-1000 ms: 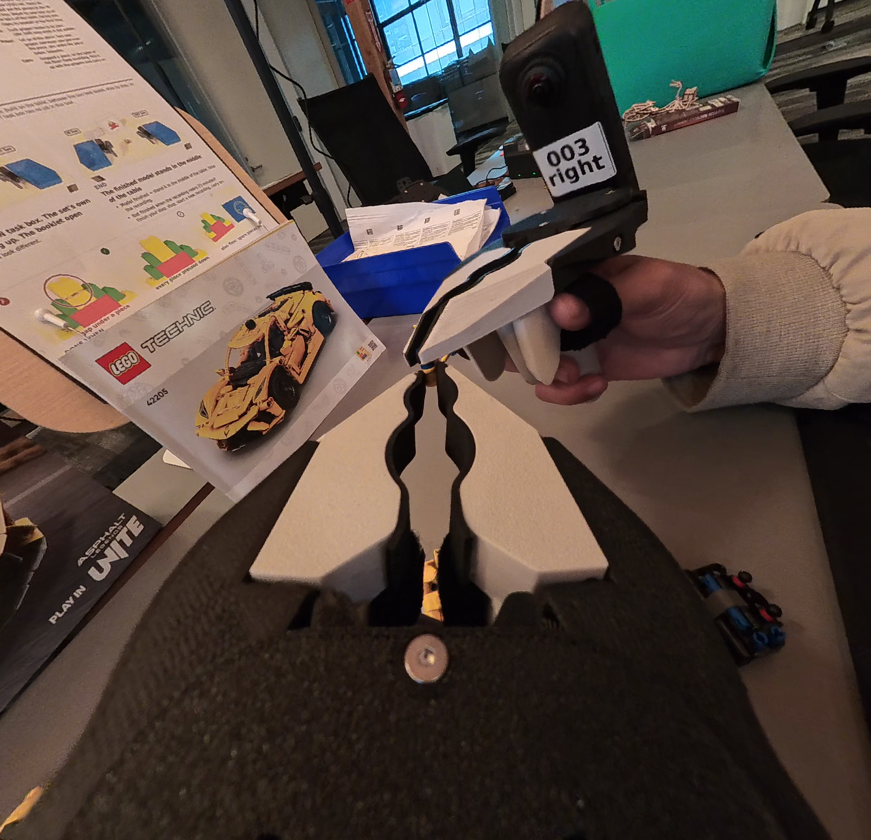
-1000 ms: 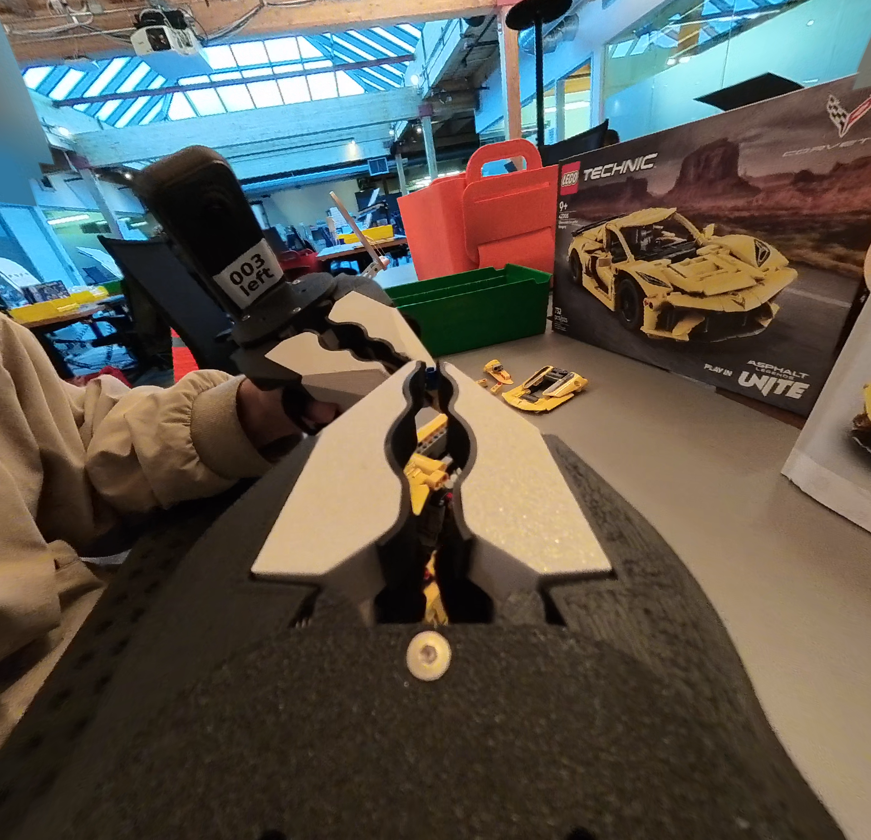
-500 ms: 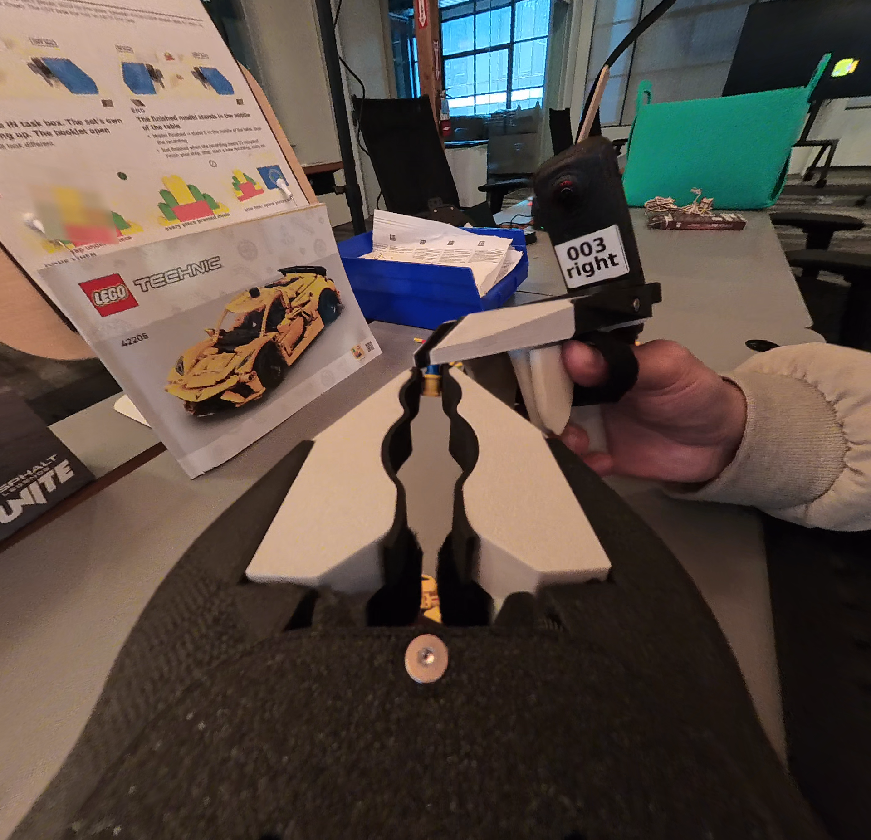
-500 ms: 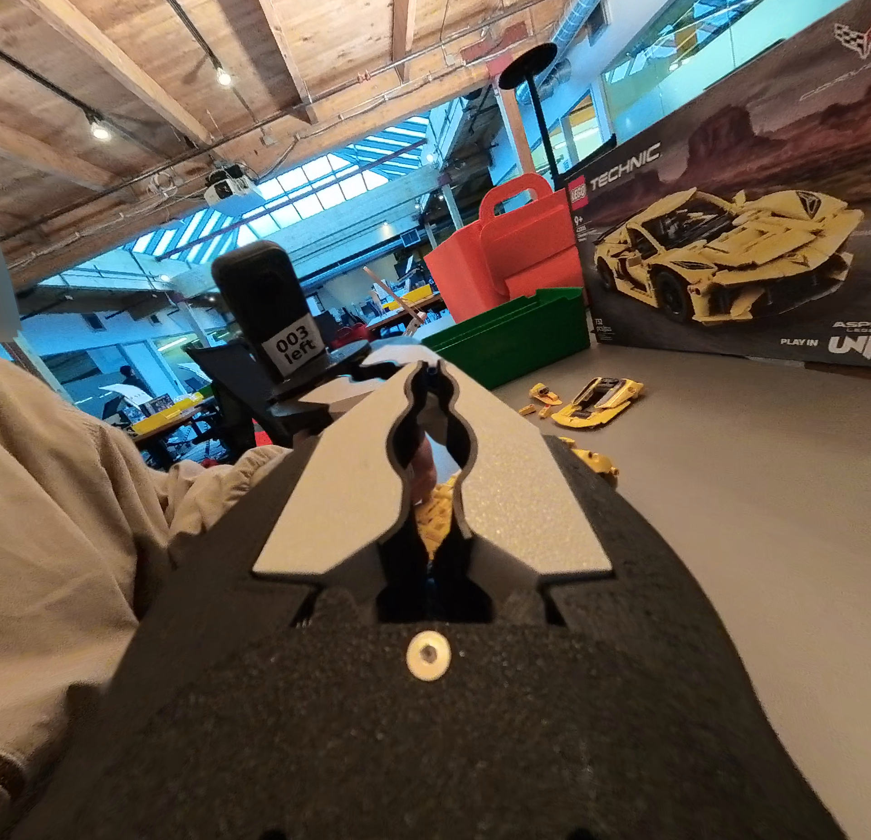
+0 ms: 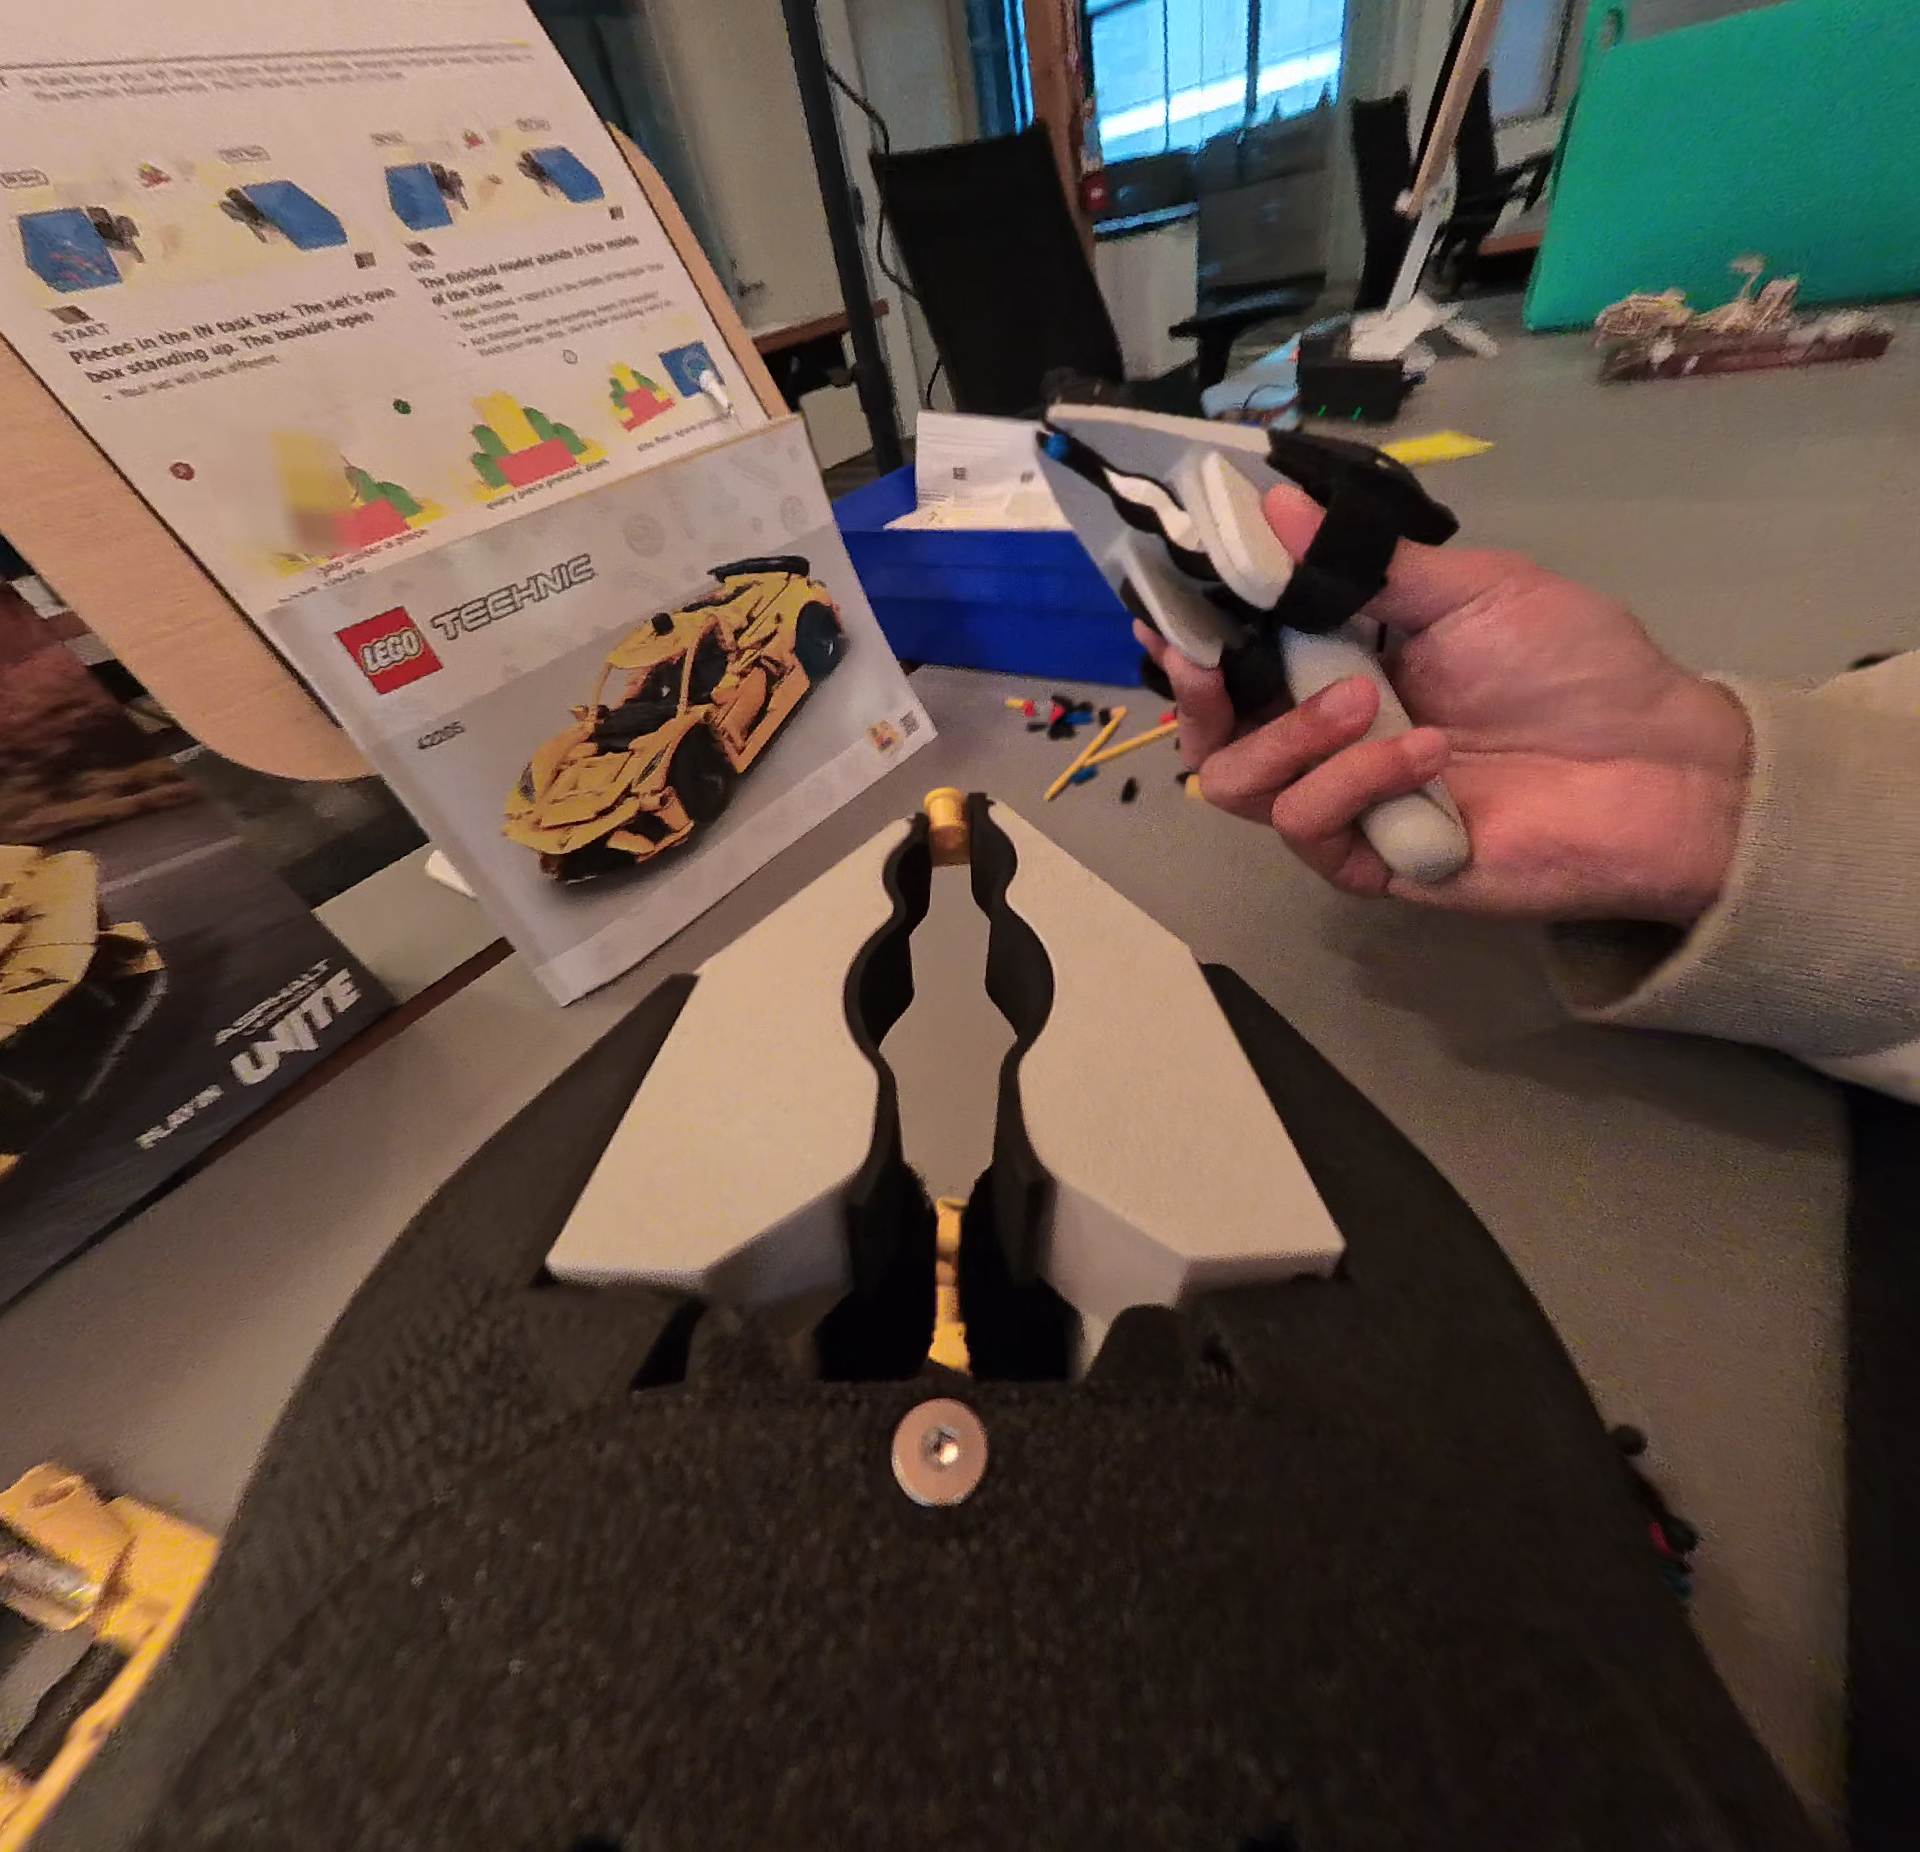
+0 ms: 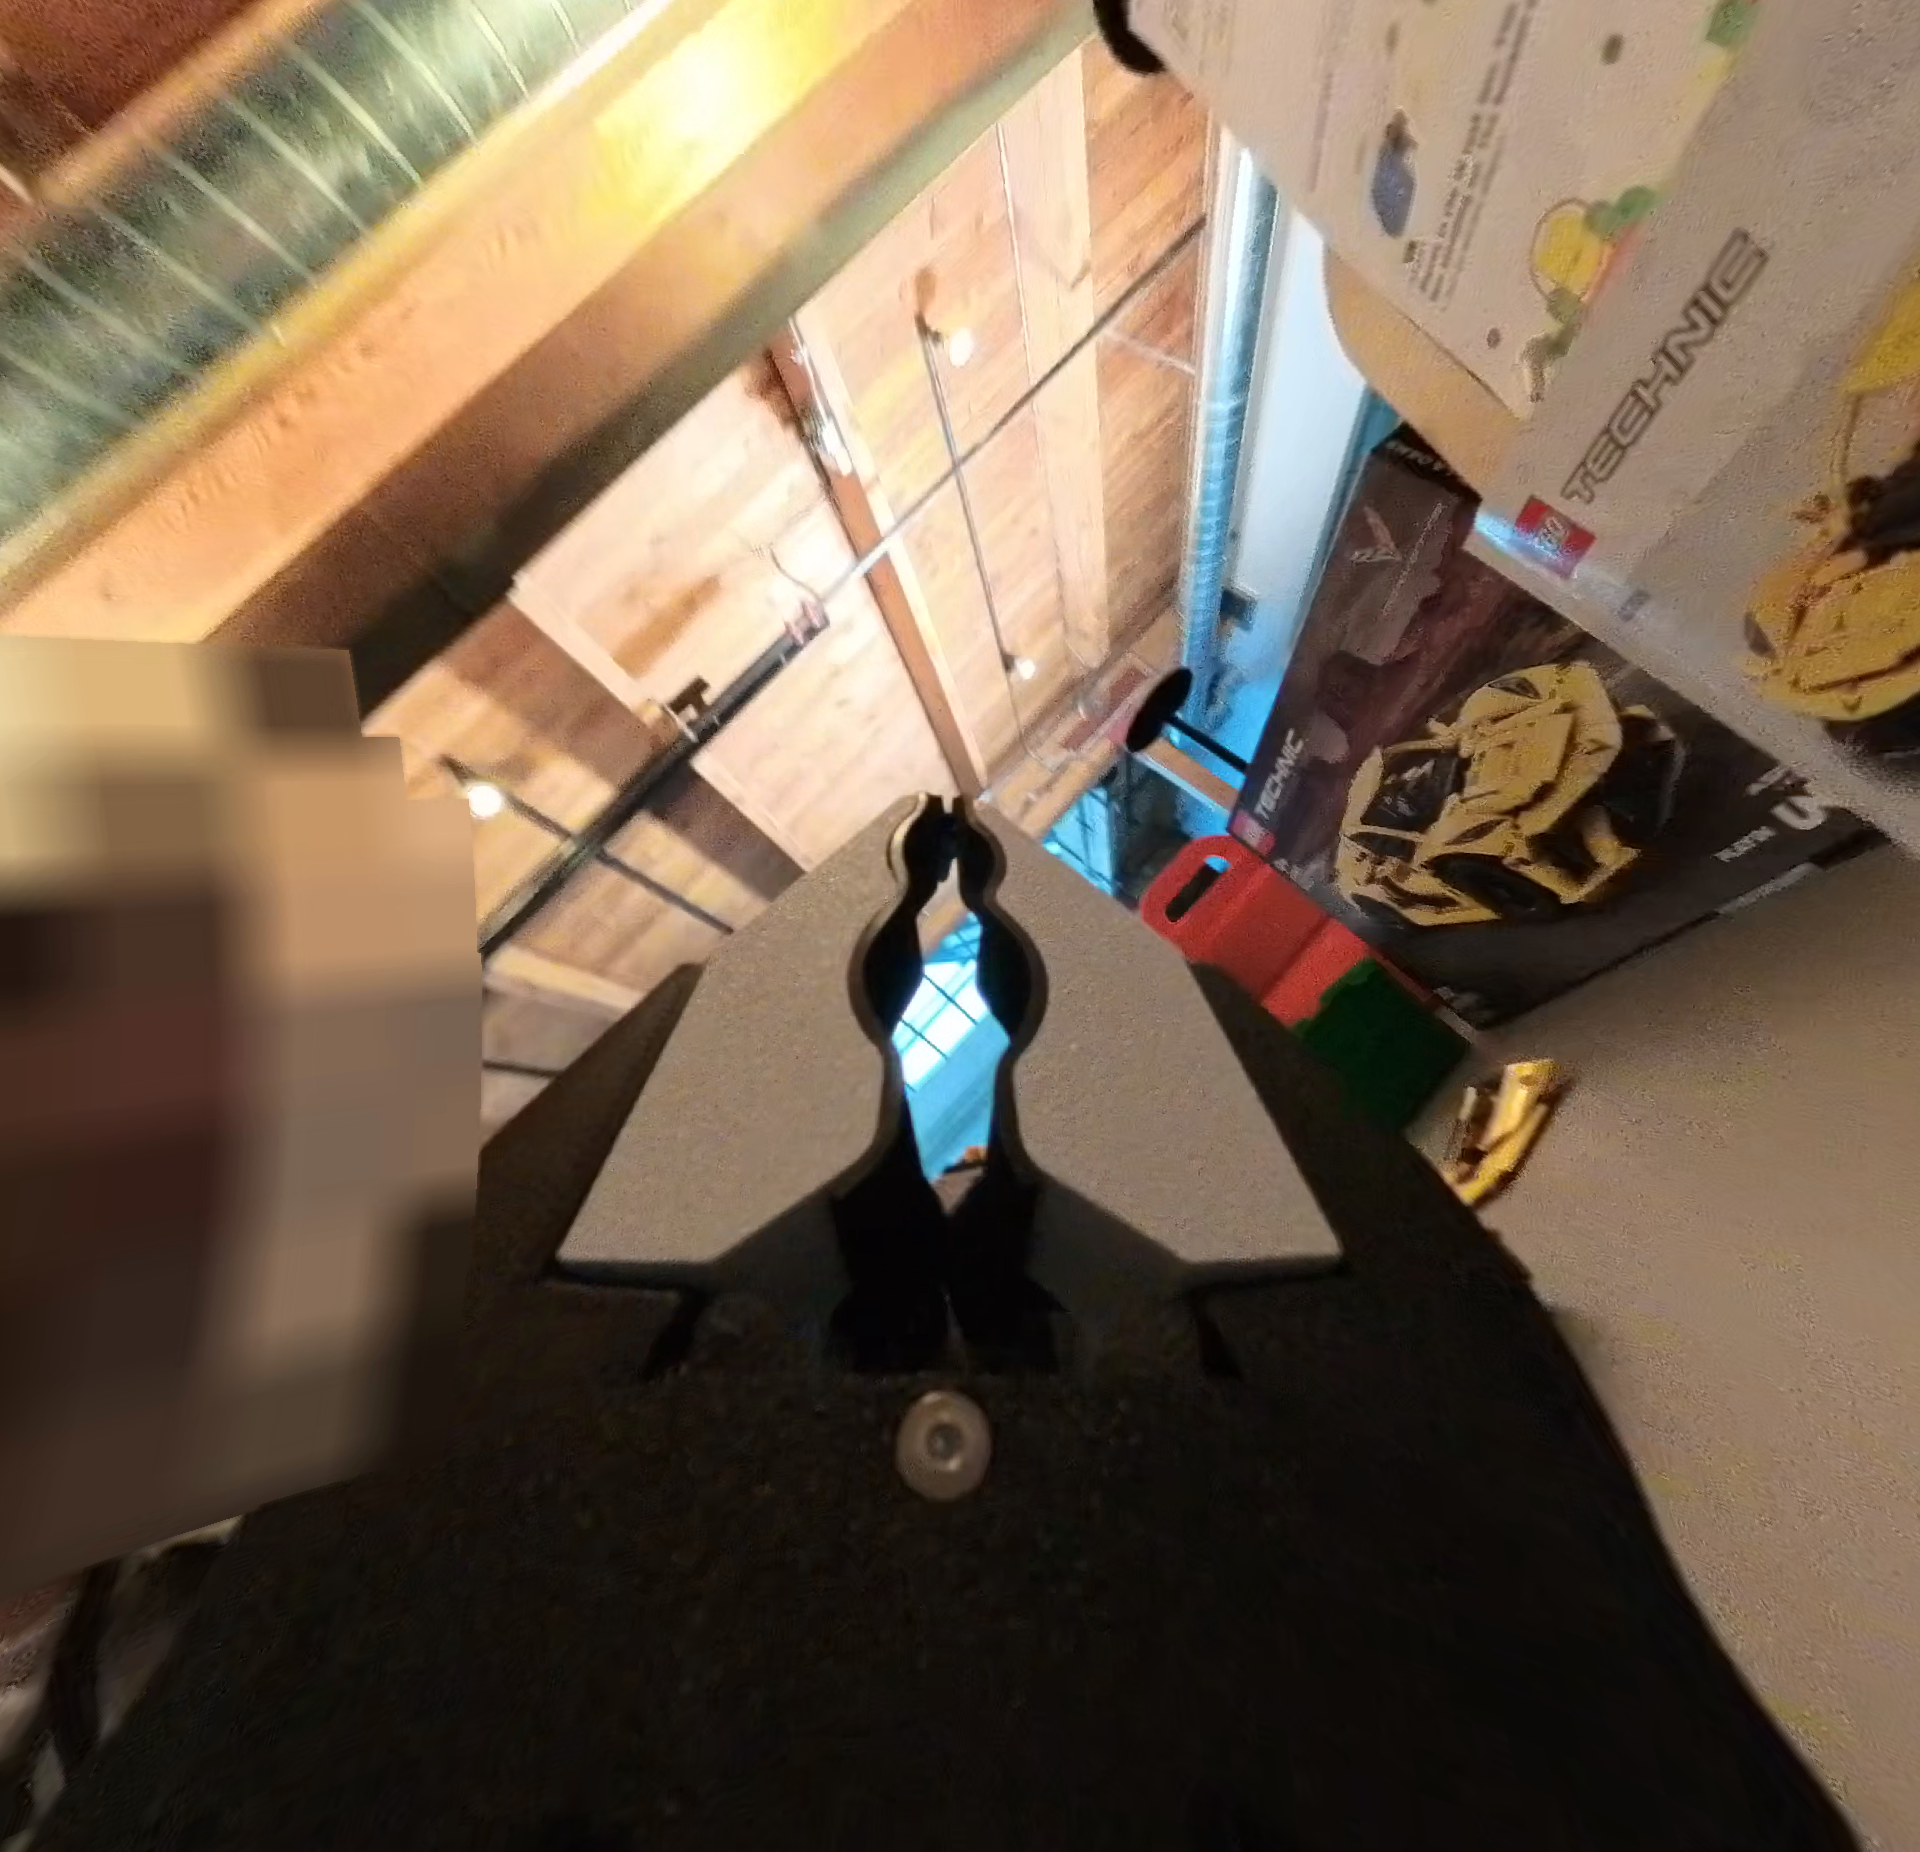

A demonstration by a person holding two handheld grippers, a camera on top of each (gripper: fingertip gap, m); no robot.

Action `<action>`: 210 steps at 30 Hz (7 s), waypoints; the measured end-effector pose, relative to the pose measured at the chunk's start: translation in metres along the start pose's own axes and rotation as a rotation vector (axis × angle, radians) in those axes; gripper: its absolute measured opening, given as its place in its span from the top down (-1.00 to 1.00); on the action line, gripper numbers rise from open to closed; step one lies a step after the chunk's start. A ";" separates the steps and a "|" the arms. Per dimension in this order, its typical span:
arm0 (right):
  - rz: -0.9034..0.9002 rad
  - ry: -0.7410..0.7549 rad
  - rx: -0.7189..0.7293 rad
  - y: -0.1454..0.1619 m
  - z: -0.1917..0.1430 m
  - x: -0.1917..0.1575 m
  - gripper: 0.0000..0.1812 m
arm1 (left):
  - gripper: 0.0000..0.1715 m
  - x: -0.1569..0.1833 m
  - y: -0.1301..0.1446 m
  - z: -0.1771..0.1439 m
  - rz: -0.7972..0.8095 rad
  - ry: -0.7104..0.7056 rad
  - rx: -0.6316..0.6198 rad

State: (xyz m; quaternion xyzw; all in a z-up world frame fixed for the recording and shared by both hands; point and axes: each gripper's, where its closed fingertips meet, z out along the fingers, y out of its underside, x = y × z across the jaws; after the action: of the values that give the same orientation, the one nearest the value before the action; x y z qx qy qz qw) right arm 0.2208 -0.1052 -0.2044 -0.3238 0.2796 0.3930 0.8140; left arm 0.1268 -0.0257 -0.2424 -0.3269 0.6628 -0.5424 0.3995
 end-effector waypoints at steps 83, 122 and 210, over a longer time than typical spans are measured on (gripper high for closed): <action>-0.885 -0.210 -1.451 0.243 -0.019 0.075 0.16 | 0.77 -0.021 0.109 -0.099 -0.064 0.206 -0.287; -0.777 -0.237 -1.535 0.253 -0.021 0.068 0.28 | 0.94 -0.017 0.111 -0.123 -0.001 0.177 -0.187; -0.182 -0.056 -0.377 0.028 0.046 -0.037 0.98 | 0.94 -0.043 -0.028 -0.043 -0.746 0.065 0.376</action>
State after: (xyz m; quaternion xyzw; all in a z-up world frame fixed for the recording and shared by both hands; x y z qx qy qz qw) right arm 0.1870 -0.0743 -0.1573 -0.4832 0.1481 0.3718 0.7787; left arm 0.1087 0.0255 -0.2034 -0.4485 0.4010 -0.7714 0.2072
